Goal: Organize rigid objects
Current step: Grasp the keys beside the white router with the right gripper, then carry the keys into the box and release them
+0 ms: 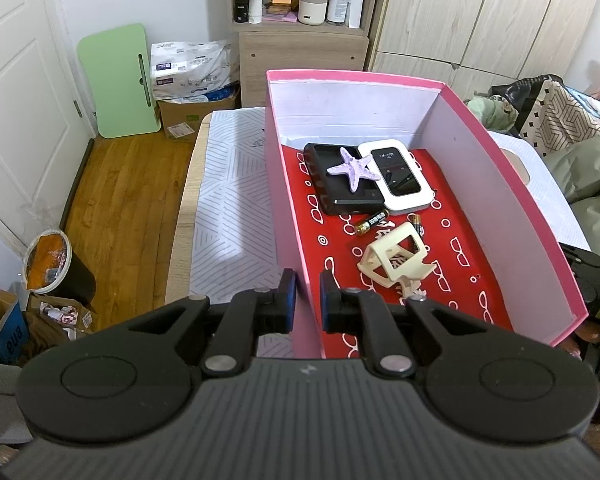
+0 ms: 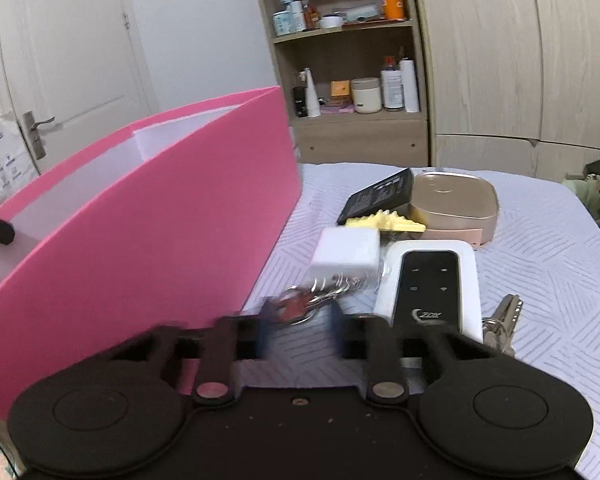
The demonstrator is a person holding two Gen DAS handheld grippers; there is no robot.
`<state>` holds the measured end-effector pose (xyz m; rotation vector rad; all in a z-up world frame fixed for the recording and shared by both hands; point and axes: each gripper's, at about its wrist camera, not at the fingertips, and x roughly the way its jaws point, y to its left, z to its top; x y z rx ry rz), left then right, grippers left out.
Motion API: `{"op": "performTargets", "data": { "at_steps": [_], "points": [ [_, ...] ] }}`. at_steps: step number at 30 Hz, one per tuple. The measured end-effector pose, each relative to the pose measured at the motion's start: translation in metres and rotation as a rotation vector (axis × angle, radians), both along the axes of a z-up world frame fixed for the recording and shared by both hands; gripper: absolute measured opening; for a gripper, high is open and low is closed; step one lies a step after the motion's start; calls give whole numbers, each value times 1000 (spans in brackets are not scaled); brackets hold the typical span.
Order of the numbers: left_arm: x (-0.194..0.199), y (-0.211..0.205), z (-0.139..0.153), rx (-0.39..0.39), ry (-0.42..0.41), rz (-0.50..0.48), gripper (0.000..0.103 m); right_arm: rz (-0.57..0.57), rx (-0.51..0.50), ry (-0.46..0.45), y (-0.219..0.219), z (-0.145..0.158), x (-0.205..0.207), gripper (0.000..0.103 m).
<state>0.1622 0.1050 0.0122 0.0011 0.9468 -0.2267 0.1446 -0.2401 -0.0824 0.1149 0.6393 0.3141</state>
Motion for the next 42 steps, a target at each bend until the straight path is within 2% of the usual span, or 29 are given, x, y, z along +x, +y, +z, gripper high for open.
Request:
{"op": "performTargets", "data": {
  "at_steps": [5, 12, 23, 32, 42],
  "points": [
    [0, 1, 0, -1, -1, 1, 10, 11, 38, -27, -4, 3, -5, 3],
    [-1, 1, 0, -2, 0, -1, 10, 24, 168, -18, -18, 10, -7, 2],
    [-1, 1, 0, -3, -1, 1, 10, 66, 311, 15, -35, 41, 2, 2],
    [-4, 1, 2, 5, -6, -2, 10, 74, 297, -84, -37, 85, 0, 2],
    [-4, 0, 4, 17, -14, -7, 9, 207, 296, -188, -16, 145, -5, 3]
  ]
}}
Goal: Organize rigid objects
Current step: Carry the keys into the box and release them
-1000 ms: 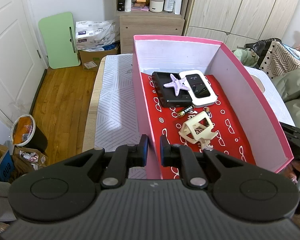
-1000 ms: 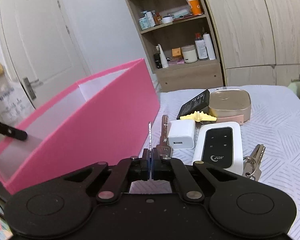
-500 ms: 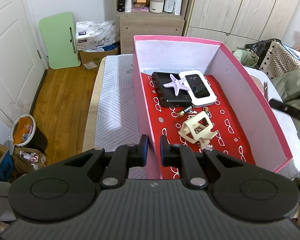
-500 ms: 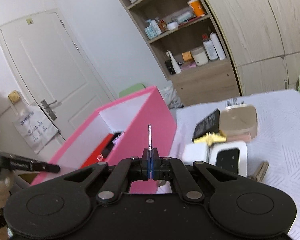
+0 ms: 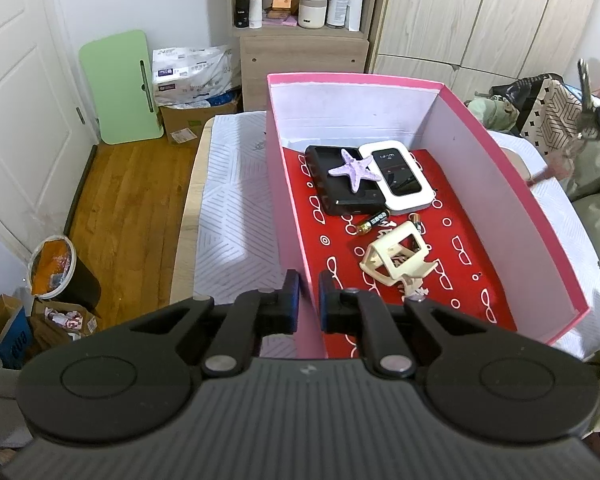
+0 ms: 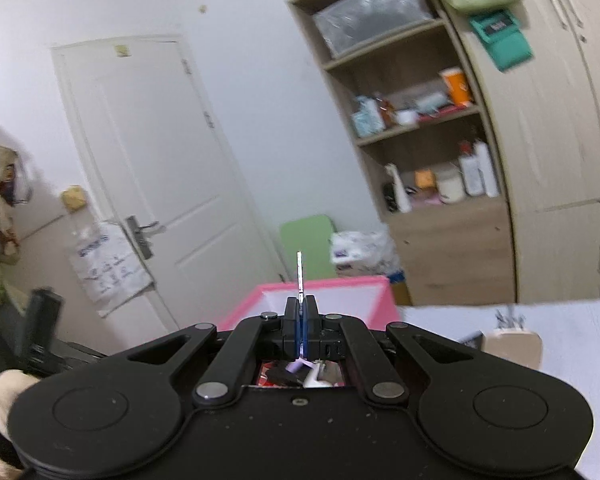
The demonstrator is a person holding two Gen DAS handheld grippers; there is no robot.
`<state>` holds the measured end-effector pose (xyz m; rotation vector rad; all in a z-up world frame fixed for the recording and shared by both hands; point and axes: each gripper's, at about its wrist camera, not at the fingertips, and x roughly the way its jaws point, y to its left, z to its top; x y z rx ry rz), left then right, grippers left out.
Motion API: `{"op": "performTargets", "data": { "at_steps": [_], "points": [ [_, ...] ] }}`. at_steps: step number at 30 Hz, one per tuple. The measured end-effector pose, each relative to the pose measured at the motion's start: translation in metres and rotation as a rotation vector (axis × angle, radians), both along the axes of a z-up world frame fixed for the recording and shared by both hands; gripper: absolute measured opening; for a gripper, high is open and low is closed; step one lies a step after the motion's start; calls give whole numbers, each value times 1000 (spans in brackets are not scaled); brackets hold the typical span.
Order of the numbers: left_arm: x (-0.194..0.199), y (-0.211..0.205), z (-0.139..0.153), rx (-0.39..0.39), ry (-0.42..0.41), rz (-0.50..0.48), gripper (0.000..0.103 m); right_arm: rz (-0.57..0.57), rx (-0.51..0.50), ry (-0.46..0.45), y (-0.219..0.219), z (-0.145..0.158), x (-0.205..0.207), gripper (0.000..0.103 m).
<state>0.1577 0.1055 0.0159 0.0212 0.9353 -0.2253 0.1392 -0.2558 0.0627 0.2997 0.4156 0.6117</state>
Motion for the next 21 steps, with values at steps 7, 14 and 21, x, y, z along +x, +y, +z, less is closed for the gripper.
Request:
{"op": "performTargets", "data": {
  "at_steps": [7, 14, 21],
  "points": [
    [-1, 1, 0, -4, -6, -1, 9, 91, 8, 29, 20, -2, 9, 3],
    [-1, 2, 0, -5, -7, -4, 9, 124, -59, 149, 41, -40, 29, 3],
    [-1, 1, -1, -2, -7, -6, 9, 138, -237, 218, 71, -66, 46, 3]
  ]
}}
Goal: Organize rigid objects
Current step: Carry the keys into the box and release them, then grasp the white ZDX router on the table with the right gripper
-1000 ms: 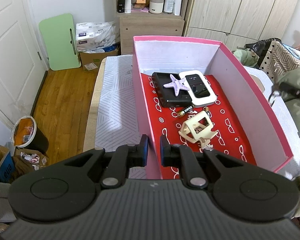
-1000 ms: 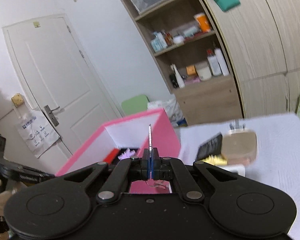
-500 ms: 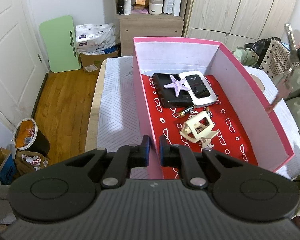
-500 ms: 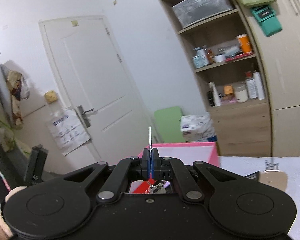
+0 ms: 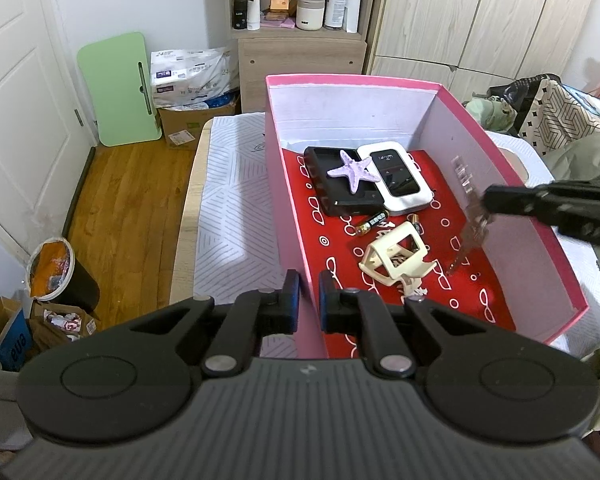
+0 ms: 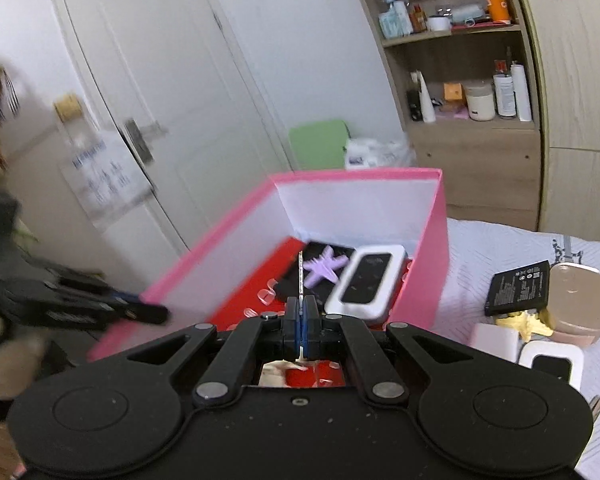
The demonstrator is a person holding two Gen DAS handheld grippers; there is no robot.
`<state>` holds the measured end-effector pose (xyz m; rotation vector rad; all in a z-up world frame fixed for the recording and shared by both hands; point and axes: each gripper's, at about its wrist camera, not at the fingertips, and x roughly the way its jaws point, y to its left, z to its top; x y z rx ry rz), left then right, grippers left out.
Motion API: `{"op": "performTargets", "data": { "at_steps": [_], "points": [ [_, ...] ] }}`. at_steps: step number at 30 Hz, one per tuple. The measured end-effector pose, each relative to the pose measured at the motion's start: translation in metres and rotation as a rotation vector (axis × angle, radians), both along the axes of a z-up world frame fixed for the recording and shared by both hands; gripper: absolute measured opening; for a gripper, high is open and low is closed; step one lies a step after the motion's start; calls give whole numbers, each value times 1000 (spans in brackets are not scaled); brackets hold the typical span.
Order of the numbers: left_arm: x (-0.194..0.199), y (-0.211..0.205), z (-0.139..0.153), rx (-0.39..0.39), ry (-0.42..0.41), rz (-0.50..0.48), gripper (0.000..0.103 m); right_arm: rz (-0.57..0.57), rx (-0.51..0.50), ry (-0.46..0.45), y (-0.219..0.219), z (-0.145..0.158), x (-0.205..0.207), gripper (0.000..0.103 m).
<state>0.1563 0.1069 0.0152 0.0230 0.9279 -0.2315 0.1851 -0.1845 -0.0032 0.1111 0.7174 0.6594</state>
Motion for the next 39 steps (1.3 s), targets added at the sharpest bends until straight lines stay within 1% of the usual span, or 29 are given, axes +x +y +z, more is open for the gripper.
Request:
{"op": "performTargets", "data": {
  "at_steps": [1, 2, 3, 4, 6, 10, 14, 17, 21, 25, 27, 30, 33, 37, 39],
  "points": [
    [0, 0, 0, -2, 1, 1, 9, 13, -20, 5, 4, -2, 0, 4],
    [0, 0, 0, -5, 1, 2, 9, 15, -37, -8, 7, -3, 0, 2],
    [0, 0, 0, -7, 2, 3, 9, 4, -43, -22, 7, -3, -1, 7],
    [1, 0, 0, -7, 4, 6, 9, -8, -45, -27, 6, -1, -1, 10],
    [1, 0, 0, -10, 8, 9, 9, -14, -30, -30, 1, 5, -1, 11],
    [1, 1, -1, -14, 8, 12, 9, -41, -28, -64, -22, 26, -10, 11],
    [0, 3, -1, -27, 5, 17, 9, -80, -30, -55, -53, 39, -24, 13],
    [0, 4, -1, -27, 5, 19, 9, -127, -57, -35, -74, 40, -35, 15],
    [0, 3, -1, -19, 5, 21, 9, -190, -88, 4, -97, 31, -44, 22],
    [0, 1, -1, -14, 7, 24, 9, -228, -116, 51, -113, 11, -47, 28],
    [0, 0, -1, -11, 8, 24, 9, -236, -129, 67, -116, -2, -49, 37],
    [0, 0, 0, -9, 10, 24, 9, -232, -154, 46, -116, -17, -52, 44],
    [1, 0, -1, -7, 12, 25, 9, -226, -175, 32, -113, -28, -52, 49],
    [1, 0, -1, -7, 10, 24, 9, -231, -204, 14, -106, -38, -43, 57],
    [1, 0, 0, -8, 10, 24, 9, -242, -238, 3, -103, -44, -37, 63]
  ]
}}
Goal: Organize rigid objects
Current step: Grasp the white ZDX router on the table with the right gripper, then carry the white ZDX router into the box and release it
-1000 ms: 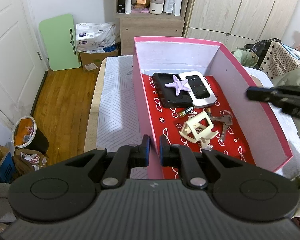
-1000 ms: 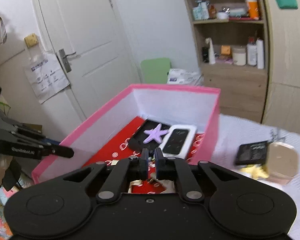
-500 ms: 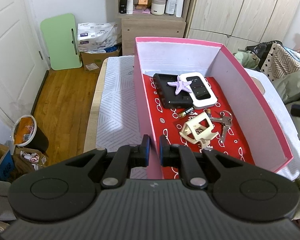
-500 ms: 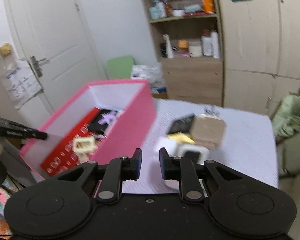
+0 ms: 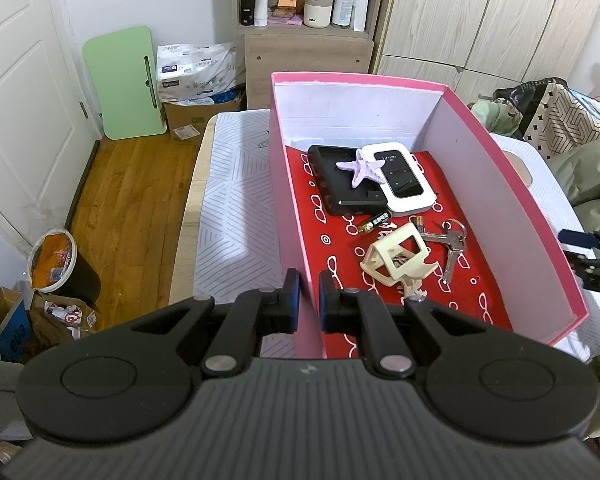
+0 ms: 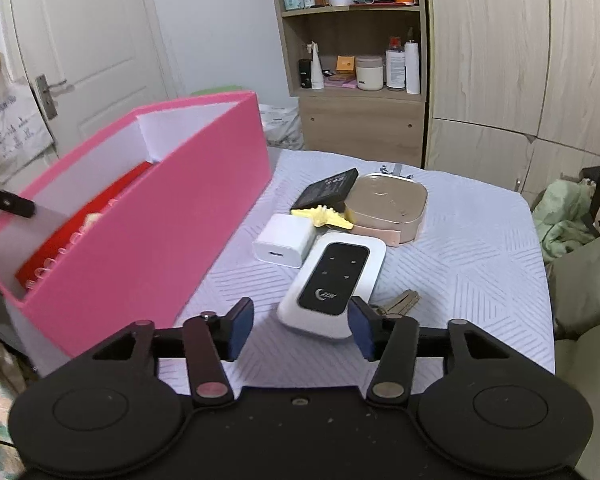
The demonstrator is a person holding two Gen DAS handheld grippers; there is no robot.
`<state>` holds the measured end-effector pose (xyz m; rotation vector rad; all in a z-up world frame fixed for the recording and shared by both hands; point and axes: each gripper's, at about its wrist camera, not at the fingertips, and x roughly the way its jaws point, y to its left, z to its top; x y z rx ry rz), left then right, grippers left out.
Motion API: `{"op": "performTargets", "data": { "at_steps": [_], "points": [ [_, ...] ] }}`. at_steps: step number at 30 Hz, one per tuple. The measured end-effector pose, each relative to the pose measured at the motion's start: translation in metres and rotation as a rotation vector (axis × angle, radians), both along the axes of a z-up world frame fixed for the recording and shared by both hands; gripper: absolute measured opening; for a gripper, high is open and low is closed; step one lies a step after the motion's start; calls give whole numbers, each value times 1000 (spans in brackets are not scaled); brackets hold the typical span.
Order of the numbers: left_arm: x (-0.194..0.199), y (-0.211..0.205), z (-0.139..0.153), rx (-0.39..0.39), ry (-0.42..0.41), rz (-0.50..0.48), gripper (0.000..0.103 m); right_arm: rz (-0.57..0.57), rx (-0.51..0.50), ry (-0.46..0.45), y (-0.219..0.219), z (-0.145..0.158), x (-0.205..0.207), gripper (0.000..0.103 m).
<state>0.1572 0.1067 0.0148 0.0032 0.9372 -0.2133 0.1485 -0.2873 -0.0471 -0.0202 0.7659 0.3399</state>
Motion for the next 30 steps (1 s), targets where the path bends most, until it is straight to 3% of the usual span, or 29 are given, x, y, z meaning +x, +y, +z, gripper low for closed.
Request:
{"op": "performTargets", "data": {
  "at_steps": [4, 13, 16, 22, 30],
  "points": [
    [0, 0, 0, 1, 1, 0, 9, -28, -58, -12, 7, -11, 15, 66],
    [0, -1, 0, -1, 7, 3, 9, -100, -58, 58, 17, -26, 50, 74],
    [0, -3, 0, 10, 12, 13, 9, -93, -95, 30, 24, -27, 48, 74],
    [2, -7, 2, 42, 30, 8, 9, -90, -54, 74, 15, -20, 55, 68],
    [6, -9, 6, 66, 62, -16, 9, -98, 52, 51, -2, 5, 39, 67]
  ]
}}
